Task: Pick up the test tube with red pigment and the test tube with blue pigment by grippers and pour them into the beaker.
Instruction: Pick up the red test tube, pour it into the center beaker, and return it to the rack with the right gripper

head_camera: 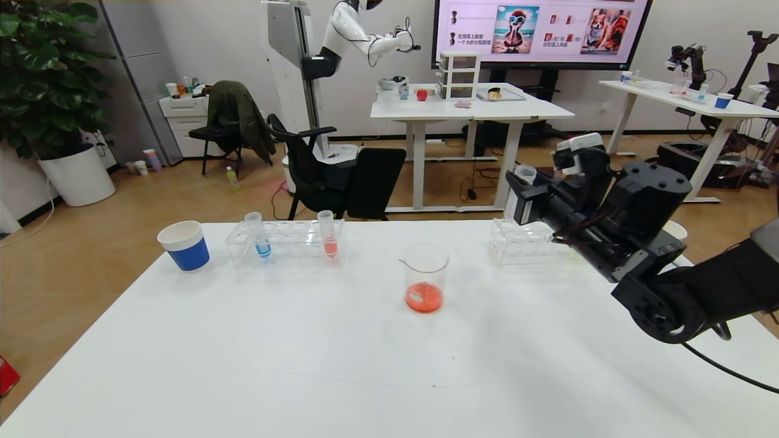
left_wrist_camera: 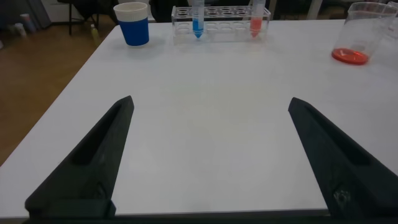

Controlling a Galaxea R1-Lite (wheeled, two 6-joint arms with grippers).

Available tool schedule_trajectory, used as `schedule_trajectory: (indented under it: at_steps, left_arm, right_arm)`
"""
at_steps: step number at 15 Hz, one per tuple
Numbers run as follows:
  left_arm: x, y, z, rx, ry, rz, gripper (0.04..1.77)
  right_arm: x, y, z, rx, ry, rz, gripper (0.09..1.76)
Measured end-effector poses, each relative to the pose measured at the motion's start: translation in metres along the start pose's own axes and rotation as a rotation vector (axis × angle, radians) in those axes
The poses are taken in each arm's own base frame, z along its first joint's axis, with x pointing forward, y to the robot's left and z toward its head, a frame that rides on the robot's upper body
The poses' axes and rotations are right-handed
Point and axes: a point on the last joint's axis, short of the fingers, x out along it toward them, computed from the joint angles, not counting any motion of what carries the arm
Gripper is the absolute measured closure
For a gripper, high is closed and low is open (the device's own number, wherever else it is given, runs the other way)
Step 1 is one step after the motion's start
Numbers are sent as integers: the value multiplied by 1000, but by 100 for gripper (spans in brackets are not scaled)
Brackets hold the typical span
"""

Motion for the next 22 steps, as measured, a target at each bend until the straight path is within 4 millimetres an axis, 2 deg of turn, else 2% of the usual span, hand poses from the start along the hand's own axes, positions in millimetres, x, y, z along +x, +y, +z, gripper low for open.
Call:
schedule_trajectory:
  at_steps: [3,9,13,15,18,22]
  left_arm:
    - [0,0,0,0,0,0,8]
    - [0,0,0,0,0,0,8]
    - [0,0,0,0,0,0,8]
    - [0,0,0,0,0,0,8]
    - [0,0,0,0,0,0,8]
    - [0,0,0,0,0,0,8]
  right_arm:
    - [-4,-29,4,-11,-2,-79,133]
    - [-20,-134,17,-58,-18,-270,133]
    - [-34,-194,24,-73,6,-377,133]
    - [-37,-217,17,-77,20,-430,133]
    - [-37,-244,-4,-77,52,-488,133]
    - [-34,-265,-35,-71,83,-527,133]
